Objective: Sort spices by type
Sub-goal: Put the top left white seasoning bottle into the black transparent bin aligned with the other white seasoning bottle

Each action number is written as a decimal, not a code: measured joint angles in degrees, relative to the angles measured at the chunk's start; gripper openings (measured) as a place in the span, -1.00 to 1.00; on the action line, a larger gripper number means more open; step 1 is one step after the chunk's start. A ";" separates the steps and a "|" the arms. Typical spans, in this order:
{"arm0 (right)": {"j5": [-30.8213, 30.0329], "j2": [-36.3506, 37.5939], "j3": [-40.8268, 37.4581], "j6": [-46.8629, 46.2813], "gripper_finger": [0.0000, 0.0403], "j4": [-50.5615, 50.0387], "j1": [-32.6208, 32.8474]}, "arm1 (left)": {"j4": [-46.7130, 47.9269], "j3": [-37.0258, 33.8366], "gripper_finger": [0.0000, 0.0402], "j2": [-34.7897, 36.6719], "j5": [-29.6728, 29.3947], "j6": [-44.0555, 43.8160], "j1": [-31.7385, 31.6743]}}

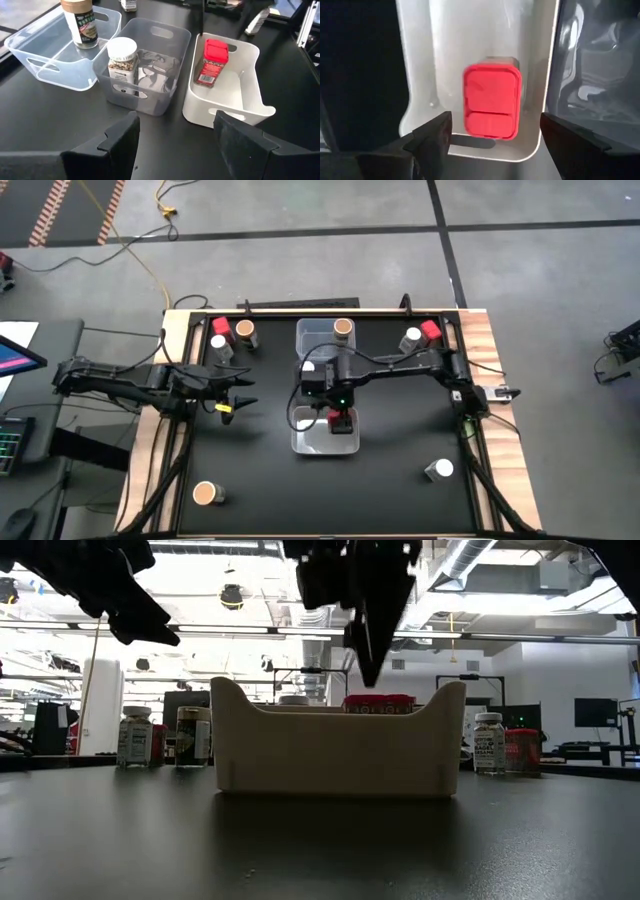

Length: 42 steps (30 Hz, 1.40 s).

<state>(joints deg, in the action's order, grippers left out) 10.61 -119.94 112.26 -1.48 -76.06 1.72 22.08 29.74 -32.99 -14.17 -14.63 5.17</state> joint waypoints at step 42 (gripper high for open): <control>-13.84 40.38 -43.18 -20.72 0.63 21.04 8.83 | 1.38 0.00 0.21 0.00 0.04 -4.35 -0.01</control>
<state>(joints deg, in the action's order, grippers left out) -3.22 -79.56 69.08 -22.19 -55.02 10.54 23.46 29.74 -32.99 -14.13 -18.99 5.16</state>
